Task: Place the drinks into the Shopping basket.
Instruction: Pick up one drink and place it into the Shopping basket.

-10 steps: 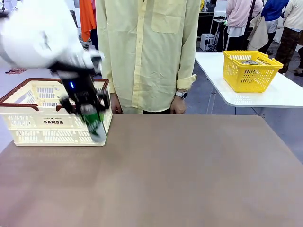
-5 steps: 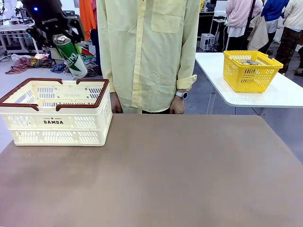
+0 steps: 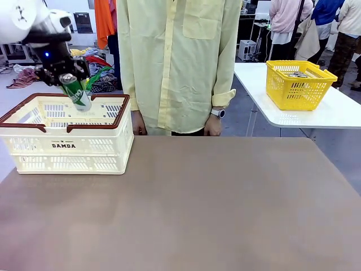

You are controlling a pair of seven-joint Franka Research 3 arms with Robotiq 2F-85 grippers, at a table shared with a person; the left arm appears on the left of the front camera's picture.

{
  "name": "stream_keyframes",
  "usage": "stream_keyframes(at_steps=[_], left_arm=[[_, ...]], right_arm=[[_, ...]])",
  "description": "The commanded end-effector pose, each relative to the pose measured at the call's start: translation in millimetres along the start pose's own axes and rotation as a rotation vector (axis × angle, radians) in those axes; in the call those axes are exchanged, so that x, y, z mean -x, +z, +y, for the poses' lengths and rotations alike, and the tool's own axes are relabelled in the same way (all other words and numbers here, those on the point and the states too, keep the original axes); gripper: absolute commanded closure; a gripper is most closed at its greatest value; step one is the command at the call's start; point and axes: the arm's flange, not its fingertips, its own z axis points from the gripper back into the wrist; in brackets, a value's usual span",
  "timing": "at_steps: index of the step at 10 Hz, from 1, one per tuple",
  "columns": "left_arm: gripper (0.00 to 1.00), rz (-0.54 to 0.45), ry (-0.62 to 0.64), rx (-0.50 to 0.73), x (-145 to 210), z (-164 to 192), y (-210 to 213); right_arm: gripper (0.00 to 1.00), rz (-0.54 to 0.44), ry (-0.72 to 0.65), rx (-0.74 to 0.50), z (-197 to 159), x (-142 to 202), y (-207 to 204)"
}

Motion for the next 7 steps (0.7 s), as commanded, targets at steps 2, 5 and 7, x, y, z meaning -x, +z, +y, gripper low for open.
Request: stream_keyframes(at_steps=[2, 5, 7], left_arm=[[1.00, 0.110, 0.004, 0.010, -11, 14, -47], [1.00, 0.177, -0.014, 0.005, -22, 19, -94], [1.00, 0.238, -0.040, -0.036, -24, 20, -114]], right_arm=[[0.00, -0.017, 0.025, -0.026, 2, 0, 2], [0.00, -0.017, 0.025, -0.026, 2, 0, 2], [0.00, -0.017, 0.025, -0.026, 2, 0, 2]])
